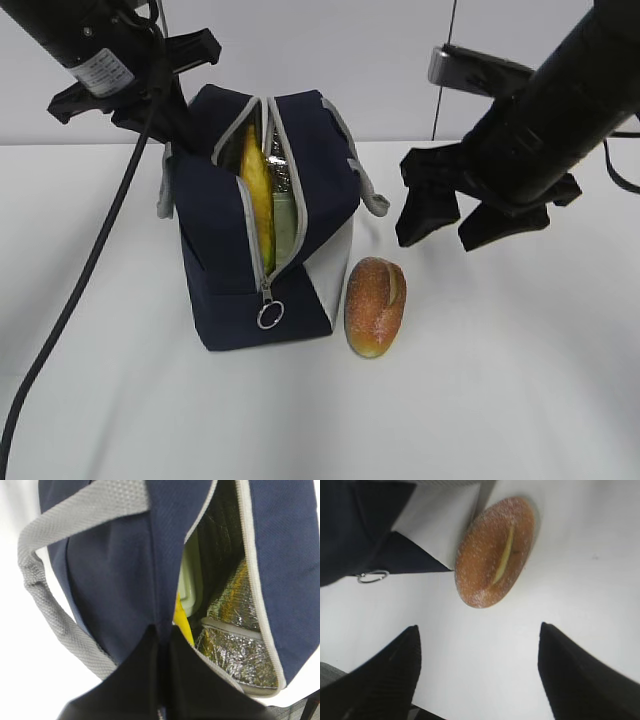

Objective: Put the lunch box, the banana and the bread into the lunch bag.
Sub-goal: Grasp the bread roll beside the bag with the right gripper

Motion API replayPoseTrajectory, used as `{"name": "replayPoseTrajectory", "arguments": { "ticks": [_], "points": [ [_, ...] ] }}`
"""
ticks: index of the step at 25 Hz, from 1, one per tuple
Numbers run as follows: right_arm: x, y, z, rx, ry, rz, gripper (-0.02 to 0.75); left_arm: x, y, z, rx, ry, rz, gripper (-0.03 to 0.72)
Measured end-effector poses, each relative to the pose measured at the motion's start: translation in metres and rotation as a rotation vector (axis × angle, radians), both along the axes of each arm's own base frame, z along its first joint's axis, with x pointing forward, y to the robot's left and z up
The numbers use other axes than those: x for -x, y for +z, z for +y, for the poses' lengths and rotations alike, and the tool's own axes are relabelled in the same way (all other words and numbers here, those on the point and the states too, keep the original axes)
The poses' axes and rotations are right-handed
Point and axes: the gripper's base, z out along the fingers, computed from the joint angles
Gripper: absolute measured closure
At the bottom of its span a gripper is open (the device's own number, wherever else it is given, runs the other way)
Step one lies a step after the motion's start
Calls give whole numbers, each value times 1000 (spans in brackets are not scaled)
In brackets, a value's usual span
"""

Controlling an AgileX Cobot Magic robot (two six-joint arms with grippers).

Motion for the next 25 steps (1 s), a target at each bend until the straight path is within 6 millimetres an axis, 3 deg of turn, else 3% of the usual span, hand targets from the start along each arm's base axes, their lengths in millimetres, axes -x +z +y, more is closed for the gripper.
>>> {"name": "replayPoseTrajectory", "arguments": {
  "ticks": [7, 12, 18, 25],
  "points": [
    [12, -34, -6, 25, -33, 41, 185, 0, 0, 0, 0, 0, 0, 689],
    [2, -51, -2, 5, -74, 42, 178, 0, 0, 0, 0, -1, 0, 689],
    [-11, -73, 3, -41, -142, 59, 81, 0, 0, 0, -1, -1, -1, 689],
    [-20, -96, 13, -119, -159, 90, 74, 0, 0, 0, -1, -1, -1, 689]
  ]
}}
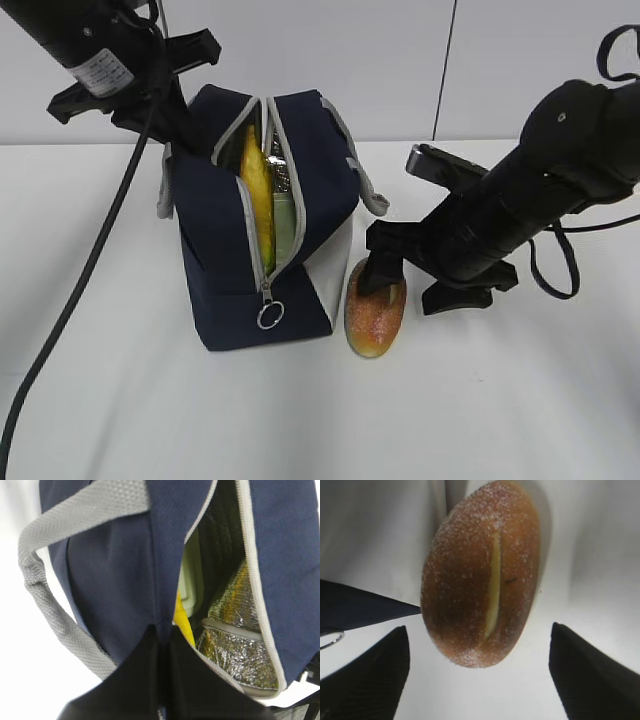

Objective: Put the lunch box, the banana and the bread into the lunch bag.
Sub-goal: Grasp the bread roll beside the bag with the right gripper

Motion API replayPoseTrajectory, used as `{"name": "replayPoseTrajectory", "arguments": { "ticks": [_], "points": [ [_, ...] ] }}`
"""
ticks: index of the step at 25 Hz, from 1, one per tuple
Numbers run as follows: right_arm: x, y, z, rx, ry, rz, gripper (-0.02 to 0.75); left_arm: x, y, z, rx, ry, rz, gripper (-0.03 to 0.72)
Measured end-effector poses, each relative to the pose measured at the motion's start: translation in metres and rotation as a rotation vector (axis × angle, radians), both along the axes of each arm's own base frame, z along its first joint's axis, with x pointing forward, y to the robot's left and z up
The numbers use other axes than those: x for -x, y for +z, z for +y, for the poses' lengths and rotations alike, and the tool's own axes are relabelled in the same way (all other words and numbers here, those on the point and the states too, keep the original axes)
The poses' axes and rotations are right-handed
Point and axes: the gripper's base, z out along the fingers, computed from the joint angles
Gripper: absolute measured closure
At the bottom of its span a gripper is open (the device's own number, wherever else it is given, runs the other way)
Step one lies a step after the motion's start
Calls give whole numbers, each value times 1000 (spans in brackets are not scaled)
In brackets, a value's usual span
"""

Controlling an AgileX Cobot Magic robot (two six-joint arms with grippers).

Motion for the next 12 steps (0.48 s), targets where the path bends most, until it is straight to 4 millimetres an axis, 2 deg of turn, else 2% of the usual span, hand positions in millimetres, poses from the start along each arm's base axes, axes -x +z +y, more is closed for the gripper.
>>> {"name": "replayPoseTrajectory", "arguments": {
  "ticks": [4, 12],
  "points": [
    [-5, -14, 3, -24, -20, 14, 74, 0, 0, 0, 0, 0, 0, 689],
    [-18, -27, 9, -58, -22, -12, 81, 0, 0, 0, 0, 0, 0, 689]
  ]
}}
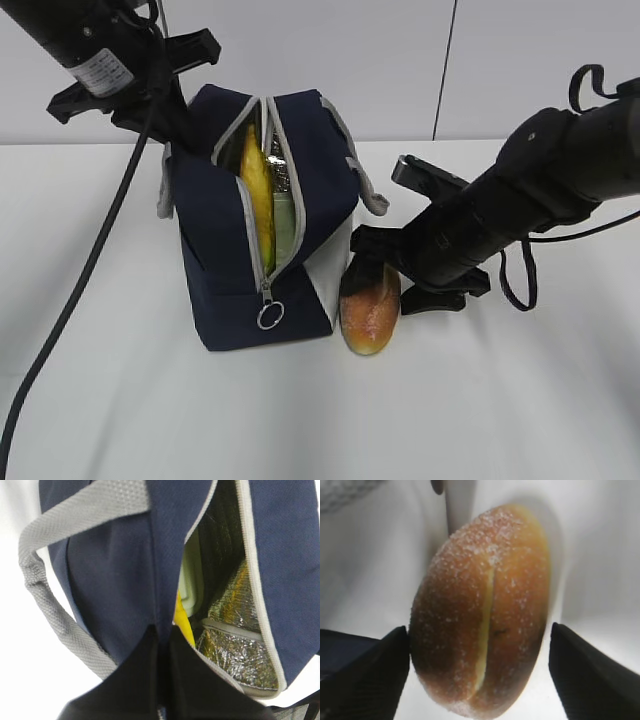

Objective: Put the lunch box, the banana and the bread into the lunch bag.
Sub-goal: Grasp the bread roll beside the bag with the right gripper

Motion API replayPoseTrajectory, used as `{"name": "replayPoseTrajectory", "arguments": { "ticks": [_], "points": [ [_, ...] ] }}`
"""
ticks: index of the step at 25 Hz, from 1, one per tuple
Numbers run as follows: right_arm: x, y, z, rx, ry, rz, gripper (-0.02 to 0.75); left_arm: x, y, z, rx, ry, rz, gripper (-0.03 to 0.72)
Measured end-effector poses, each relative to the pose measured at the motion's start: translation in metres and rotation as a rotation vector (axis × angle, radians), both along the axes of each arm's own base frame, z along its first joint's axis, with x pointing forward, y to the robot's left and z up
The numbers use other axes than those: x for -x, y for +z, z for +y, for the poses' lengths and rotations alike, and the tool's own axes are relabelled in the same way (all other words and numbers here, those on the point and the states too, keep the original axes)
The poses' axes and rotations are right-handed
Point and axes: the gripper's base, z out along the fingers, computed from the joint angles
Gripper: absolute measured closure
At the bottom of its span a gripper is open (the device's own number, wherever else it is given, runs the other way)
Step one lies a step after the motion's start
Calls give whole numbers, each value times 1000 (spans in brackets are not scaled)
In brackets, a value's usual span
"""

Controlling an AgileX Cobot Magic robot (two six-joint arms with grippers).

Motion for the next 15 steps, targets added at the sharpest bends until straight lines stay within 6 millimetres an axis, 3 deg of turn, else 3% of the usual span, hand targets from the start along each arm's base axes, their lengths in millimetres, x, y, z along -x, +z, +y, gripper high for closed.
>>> {"name": "replayPoseTrajectory", "arguments": {
  "ticks": [4, 10, 15],
  "points": [
    [-1, -1, 1, -14, -2, -1, 143, 0, 0, 0, 0, 0, 1, 689],
    [-1, -1, 1, -15, 2, -5, 297, 0, 0, 0, 0, 0, 1, 689],
    [1, -2, 1, 1, 31, -1, 326, 0, 0, 0, -1, -1, 2, 689]
  ]
}}
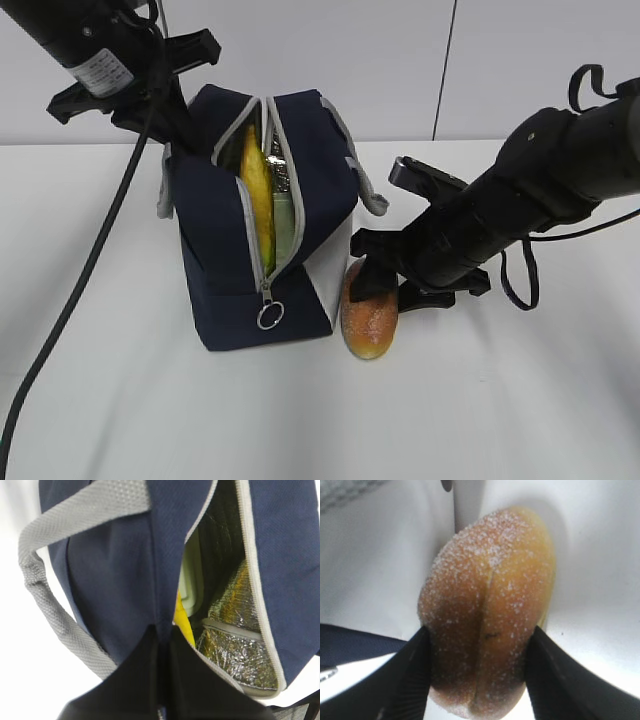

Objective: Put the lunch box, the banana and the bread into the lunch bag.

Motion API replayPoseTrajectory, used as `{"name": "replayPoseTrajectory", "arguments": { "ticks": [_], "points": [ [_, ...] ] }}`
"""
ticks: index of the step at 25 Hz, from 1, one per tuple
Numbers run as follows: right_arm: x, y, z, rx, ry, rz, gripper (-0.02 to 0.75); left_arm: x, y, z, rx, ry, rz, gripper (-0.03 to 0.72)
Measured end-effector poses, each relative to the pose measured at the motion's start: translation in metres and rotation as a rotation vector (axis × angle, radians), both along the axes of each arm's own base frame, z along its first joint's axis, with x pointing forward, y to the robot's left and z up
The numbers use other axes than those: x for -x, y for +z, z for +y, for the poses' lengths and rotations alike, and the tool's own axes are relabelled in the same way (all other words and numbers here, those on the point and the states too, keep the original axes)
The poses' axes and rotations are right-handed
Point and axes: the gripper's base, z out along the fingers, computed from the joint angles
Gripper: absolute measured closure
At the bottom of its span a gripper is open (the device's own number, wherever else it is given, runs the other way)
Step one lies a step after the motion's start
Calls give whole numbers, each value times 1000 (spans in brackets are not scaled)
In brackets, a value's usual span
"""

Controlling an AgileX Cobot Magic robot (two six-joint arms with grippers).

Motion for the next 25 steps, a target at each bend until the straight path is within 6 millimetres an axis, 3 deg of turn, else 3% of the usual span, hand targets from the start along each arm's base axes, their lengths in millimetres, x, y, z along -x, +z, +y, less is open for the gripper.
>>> {"name": "replayPoseTrajectory", "arguments": {
  "ticks": [3, 6, 17, 21, 25],
  "points": [
    [2, 4, -2, 29, 45, -12, 328, 0, 0, 0, 0, 0, 0, 689],
    [4, 21, -11, 74, 88, -56, 329, 0, 0, 0, 0, 0, 0, 689],
    [10, 82, -69, 157, 7, -157, 329, 0, 0, 0, 0, -1, 2, 689],
    [11, 114, -65, 77, -2, -226, 331, 0, 0, 0, 0, -1, 2, 689],
    [7, 148, -46, -119, 89, -328, 332, 0, 0, 0, -1, 0, 1, 689]
  ]
}}
